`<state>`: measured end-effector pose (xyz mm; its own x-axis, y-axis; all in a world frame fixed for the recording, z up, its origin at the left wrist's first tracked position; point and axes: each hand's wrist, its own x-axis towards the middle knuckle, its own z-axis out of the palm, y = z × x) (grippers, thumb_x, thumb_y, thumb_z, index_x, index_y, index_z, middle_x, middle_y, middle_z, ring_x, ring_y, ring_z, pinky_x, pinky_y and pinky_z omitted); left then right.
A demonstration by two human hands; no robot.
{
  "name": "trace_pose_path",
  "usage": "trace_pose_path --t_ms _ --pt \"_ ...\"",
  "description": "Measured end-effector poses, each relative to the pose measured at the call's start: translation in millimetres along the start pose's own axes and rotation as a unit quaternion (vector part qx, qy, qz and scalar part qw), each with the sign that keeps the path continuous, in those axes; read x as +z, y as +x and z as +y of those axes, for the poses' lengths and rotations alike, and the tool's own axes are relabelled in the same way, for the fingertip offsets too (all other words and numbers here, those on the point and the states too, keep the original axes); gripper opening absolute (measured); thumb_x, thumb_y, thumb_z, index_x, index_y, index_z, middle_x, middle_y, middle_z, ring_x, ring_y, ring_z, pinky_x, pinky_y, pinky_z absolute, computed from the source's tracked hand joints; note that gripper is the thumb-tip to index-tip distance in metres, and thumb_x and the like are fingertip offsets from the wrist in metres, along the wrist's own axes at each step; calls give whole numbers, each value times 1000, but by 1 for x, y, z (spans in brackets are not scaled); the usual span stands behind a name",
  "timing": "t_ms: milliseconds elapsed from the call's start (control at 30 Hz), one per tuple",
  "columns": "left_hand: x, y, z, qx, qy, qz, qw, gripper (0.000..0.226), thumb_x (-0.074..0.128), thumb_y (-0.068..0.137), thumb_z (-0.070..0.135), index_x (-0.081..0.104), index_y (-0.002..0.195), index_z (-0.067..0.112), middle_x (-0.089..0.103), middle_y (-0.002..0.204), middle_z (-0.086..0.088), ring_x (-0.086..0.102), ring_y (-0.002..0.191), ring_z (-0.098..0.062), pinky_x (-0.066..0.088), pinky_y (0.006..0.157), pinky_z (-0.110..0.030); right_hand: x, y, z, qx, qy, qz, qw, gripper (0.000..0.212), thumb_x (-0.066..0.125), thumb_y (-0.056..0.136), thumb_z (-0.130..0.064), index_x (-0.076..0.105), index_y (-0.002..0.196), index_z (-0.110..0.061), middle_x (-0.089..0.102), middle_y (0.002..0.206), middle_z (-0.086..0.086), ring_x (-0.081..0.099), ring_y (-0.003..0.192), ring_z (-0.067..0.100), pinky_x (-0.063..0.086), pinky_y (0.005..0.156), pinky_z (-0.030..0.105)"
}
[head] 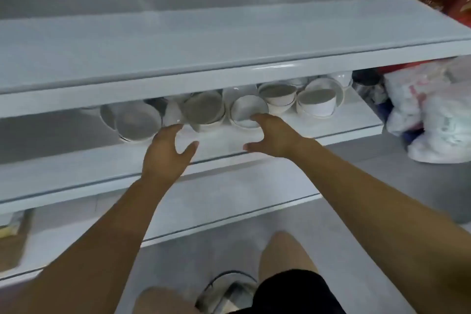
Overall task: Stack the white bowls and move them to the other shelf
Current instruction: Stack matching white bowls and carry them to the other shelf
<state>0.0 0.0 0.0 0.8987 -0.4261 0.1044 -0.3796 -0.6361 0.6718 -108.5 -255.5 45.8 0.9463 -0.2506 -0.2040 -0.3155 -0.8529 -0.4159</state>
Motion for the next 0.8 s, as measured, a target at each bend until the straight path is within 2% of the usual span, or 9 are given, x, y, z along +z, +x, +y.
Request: trace_pose_path --t_ms 67,167,233,333,467,567,633,733,800 --pt "26 7 -6 63 23 74 995 55 71 93 43 58 136 12 61 134 -9 58 122 -29 48 105 -45 9 14 13 -14 -4 72 997 80 78 85 -51 44 151 -19 49 151 6 42 139 27 42 112 40" --pt "61 23 -9 138 74 122 980 47 69 95 40 61 128 8 65 125 -12 58 115 -33 49 98 -47 24 33 33 -39 -27 137 989 65 71 92 -49 53 144 -15 56 144 7 42 137 26 43 110 40" --pt "80 35 -17 183 92 149 967 43 69 96 38 63 126 9 66 125 -11 59 115 -33 49 98 -49 36 43 44 -66 -43 169 983 54 66 96 -45 59 138 -11 61 139 10 47 135 29 43 109 41" --pt "106 47 -33 231 127 191 945 43 69 95 39 65 126 11 67 128 -9 60 116 -32 43 97 -45 61 57 56 -101 -56 213 970 42 62 99 -43 70 123 -10 71 122 12 59 120 33 48 102 44" --pt "128 55 -47 273 149 264 913 39 67 95 39 67 123 12 66 128 -7 59 115 -30 39 96 -44 84 75 70 -139 -74 278 948 48 45 97 -50 77 103 -14 76 97 9 65 100 34 52 90 45" --pt "130 54 -54 297 156 280 899 32 63 98 36 69 119 12 67 128 -7 57 116 -30 38 96 -44 94 76 70 -158 -80 306 935 51 41 98 -51 76 101 -13 75 95 10 63 98 35 52 84 42" --pt "127 52 -55 298 161 267 902 30 61 99 33 69 120 13 65 130 -7 55 118 -29 37 98 -44 94 76 67 -155 -68 303 938 54 40 97 -52 75 101 -11 74 96 12 61 101 36 51 85 42" --pt "129 53 -52 294 177 268 900 29 59 100 30 68 120 12 63 132 -8 52 119 -30 37 97 -45 91 76 66 -136 -44 296 944 60 34 96 -59 75 105 -16 73 98 9 59 106 32 45 100 48" --pt "132 52 -51 288 189 273 898 29 57 100 30 68 119 11 63 133 -9 53 118 -32 35 97 -45 92 75 67 -130 -18 292 947 57 35 101 -55 74 104 -14 72 100 10 57 110 32 39 109 54"
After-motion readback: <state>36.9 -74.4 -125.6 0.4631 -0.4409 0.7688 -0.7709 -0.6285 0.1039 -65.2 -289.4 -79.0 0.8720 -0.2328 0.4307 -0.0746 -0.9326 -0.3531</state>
